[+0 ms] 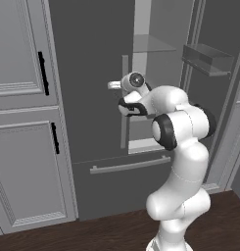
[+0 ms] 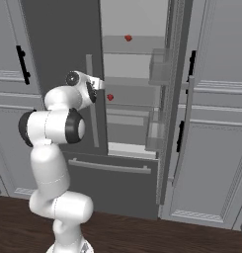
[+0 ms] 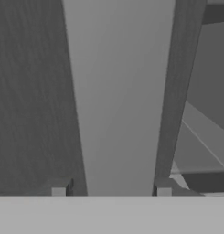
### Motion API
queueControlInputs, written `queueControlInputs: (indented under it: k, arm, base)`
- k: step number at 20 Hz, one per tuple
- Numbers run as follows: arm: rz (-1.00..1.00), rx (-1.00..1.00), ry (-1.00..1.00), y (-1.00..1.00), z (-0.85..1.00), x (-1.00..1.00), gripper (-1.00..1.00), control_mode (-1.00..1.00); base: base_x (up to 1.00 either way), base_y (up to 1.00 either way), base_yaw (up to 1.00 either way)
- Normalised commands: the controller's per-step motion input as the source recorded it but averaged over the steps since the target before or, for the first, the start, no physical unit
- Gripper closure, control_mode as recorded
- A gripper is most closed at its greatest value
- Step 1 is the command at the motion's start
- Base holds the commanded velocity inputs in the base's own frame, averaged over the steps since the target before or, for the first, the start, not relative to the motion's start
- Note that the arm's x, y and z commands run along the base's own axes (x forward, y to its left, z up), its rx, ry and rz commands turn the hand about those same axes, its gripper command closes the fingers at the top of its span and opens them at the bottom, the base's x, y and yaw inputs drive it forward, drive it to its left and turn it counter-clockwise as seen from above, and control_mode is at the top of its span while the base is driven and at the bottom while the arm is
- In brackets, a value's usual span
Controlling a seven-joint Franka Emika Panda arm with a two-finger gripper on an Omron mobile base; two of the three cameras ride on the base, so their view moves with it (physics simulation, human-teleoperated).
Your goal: Take the strawberry from the fridge and place it on top of the pancake, located on the dining counter.
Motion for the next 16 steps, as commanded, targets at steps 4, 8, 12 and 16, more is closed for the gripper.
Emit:
queueControlInputs:
  k: [4, 8, 12, 16]
  arm:
    - [0.00, 0.00, 0.00, 0.00, 0.00, -0.01, 1.00, -1.00]
    - [-0.02, 0.00, 0.00, 0.09, 0.00, -0.41, 1.00, -1.00]
    - [-0.15, 0.00, 0.00, 0.47, 0.00, -0.78, 1.00, -1.00]
    - [-0.21, 0.00, 0.00, 0.64, -0.02, -0.88, 1.00, -1.00]
  base:
    - [0.00, 0.00, 0.00]
    - [0.00, 0.00, 0.00]
    - [0.00, 0.00, 0.00]
    - [0.00, 0.00, 0.00]
